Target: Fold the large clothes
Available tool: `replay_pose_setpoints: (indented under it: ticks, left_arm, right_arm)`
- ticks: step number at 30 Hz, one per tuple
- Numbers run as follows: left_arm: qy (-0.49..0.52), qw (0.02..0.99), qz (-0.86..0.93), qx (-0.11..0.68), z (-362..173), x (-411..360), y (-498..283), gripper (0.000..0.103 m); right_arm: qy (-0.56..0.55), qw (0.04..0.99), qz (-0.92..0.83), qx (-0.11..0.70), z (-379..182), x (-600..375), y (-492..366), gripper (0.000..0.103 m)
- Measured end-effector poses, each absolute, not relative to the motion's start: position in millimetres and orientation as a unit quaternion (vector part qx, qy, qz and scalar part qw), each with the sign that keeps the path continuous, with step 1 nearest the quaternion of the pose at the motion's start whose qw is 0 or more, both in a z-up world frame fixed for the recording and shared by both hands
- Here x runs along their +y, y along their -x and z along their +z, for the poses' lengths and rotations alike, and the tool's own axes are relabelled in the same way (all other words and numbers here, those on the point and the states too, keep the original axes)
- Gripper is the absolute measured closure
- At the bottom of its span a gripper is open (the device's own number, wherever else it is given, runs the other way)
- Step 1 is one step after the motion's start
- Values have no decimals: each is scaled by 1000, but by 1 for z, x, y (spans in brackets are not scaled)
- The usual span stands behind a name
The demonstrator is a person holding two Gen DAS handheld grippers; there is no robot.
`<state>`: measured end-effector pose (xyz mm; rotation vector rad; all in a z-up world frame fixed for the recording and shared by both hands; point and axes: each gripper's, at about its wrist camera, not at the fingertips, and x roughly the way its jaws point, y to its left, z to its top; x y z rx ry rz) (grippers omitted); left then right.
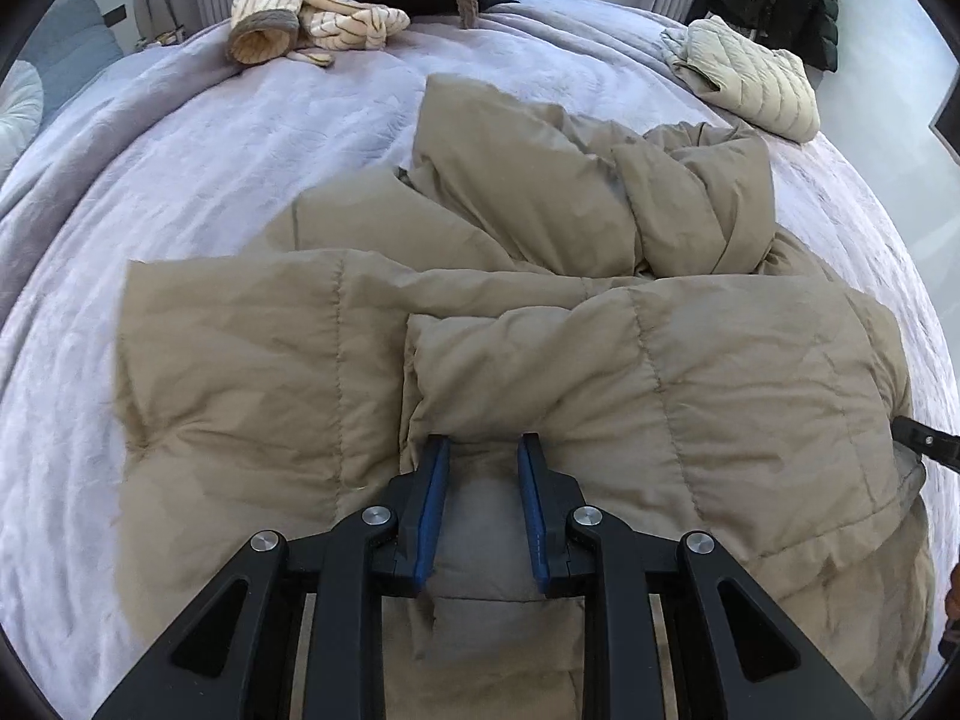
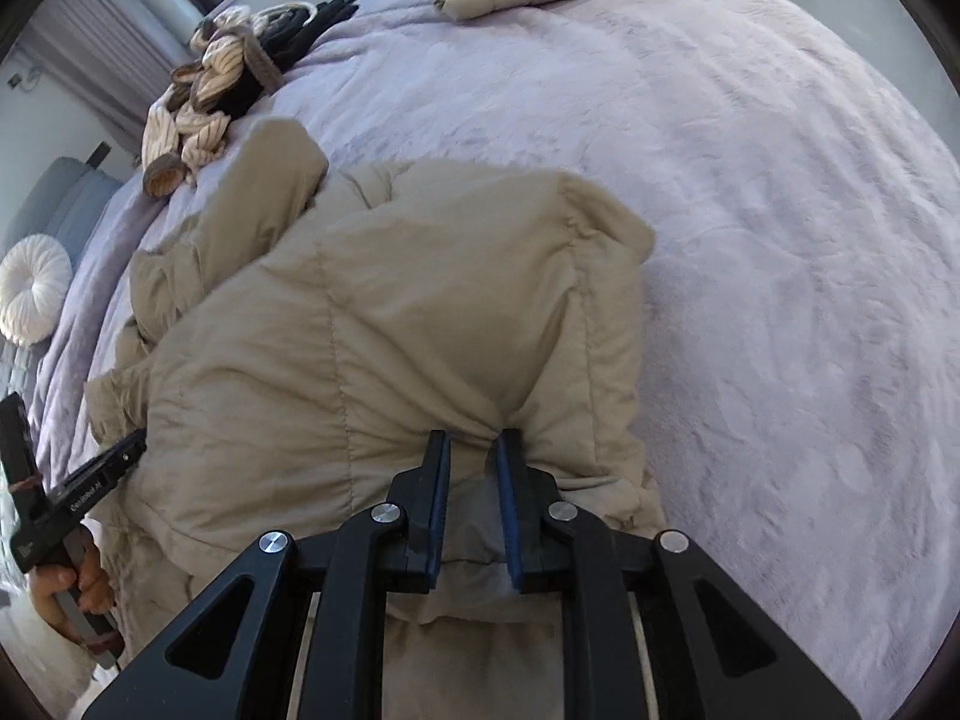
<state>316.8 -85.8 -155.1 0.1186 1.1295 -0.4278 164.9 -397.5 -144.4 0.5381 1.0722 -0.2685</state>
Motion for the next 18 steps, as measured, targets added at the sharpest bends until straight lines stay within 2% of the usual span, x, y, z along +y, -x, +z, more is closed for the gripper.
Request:
replay_pose_setpoints:
  ticks: [2, 6, 11, 14, 16, 17, 18]
  left_arm:
    - [-56, 821, -193, 534, -147, -83, -314, 78]
    - [-47, 820, -183, 540, -131, -77, -304, 78]
    - [-55, 813, -173, 554, -117, -73, -285, 78]
    - [-59, 811, -169, 558, -107, -69, -269, 78]
    - [-62, 812, -165, 557, -99, -64, -257, 78]
    - [-62, 812, -163, 557, -96, -61, -252, 63]
    - [-61, 812, -159, 558, -93, -58, -247, 41]
  right_arm:
    - [-257, 816, -128, 501, -134, -400, -158, 84]
    - [-269, 806, -139, 508, -124, -402, -140, 72]
    - [-283, 794, -138, 519, -114, -396, -119, 70]
    - [-289, 791, -136, 522, -106, -392, -107, 53]
    - [-293, 789, -131, 524, -98, -387, -97, 48]
    - [-294, 788, -130, 525, -96, -385, -93, 46]
    - [-296, 787, -128, 526, -93, -383, -89, 43]
